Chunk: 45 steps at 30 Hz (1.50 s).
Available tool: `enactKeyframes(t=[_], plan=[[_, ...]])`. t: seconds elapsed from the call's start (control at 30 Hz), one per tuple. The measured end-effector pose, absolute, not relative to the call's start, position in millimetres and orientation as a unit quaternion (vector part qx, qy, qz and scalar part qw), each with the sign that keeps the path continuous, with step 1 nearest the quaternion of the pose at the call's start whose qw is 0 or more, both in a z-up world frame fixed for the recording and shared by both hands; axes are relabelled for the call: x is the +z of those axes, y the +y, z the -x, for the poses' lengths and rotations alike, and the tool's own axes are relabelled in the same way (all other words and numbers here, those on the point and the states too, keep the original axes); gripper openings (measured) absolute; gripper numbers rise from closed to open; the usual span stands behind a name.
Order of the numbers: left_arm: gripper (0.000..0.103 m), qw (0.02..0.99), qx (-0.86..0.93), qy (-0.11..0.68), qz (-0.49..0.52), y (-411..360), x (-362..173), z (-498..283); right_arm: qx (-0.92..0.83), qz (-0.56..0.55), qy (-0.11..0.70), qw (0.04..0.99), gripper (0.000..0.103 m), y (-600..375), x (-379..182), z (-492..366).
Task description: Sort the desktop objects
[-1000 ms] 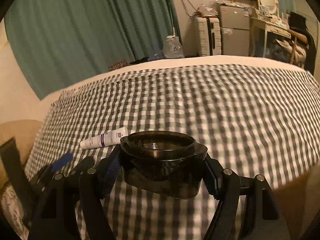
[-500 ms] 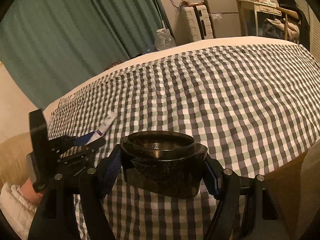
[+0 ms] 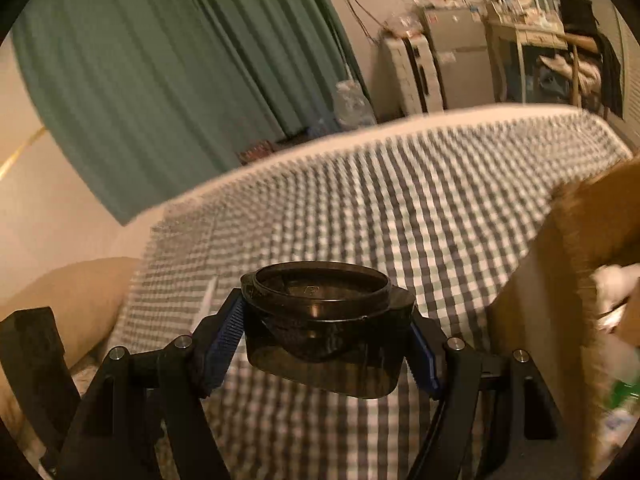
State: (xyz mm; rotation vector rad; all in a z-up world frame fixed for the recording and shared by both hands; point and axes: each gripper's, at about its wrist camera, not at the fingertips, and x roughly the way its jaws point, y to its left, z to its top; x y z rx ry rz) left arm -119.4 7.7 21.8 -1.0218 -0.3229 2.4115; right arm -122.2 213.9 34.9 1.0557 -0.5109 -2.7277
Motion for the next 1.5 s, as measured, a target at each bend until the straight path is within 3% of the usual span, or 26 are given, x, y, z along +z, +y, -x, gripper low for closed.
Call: enactKeyframes(t=[0.17,0.27,0.4,0.53,0.73,0.77,0.8,0.83,0.87,0.9,1.03,1.1,1.23,1.33,1.5], plan=[[0.025,0.268,0.899,-0.088,0.334,43,98,66,-0.938,-0.300,-0.138,0.108,0.072,242,102,63],[0.025,0.299,0.893,-0.116,0.315,76,141,50,-0.950,-0.266,-0.101,0.132,0.072,269,143,30],[0.025,0.304,0.894,-0.129,0.303,128,177,30,-0.965,-0.242,-0.055,0.090,0.072,317,180,3],[0.025,0.240,0.916,-0.165,0.275,181,177,10,-0.961,-0.270,-0.045,0.031,0.072,365,166,7],[0.026,0.186,0.921,-0.126,0.318,258,124,-1,-0.939,-0.335,-0.069,-0.025,0.072,422,109,26],[0.030,0.179,0.921,-0.119,0.324,263,114,-2,-0.940,-0.333,-0.067,-0.032,0.072,428,104,23],[0.044,0.175,0.922,-0.110,0.326,267,107,-1,-0.942,-0.327,-0.071,-0.035,0.074,432,100,20],[0.059,0.171,0.924,-0.095,0.327,272,100,4,-0.942,-0.322,-0.082,-0.038,0.086,435,96,17],[0.083,0.164,0.927,-0.077,0.328,277,97,5,-0.942,-0.319,-0.095,-0.043,0.093,438,93,14],[0.087,0.156,0.931,-0.060,0.323,278,96,2,-0.941,-0.317,-0.109,-0.045,0.100,445,92,13],[0.089,0.143,0.941,-0.036,0.303,262,107,1,-0.944,-0.306,-0.116,-0.045,0.100,458,101,5],[0.103,0.132,0.945,-0.046,0.296,243,115,2,-0.953,-0.283,-0.100,-0.036,0.101,451,114,-8],[0.103,0.099,0.960,-0.048,0.259,209,131,-4,-0.965,-0.256,-0.055,-0.013,0.103,420,127,-30],[0.103,0.072,0.964,-0.033,0.255,192,123,-4,-0.962,-0.272,-0.024,-0.012,0.103,397,106,-32],[0.103,0.028,0.956,-0.019,0.290,169,89,-5,-0.952,-0.301,-0.052,-0.001,0.103,381,69,-28]])
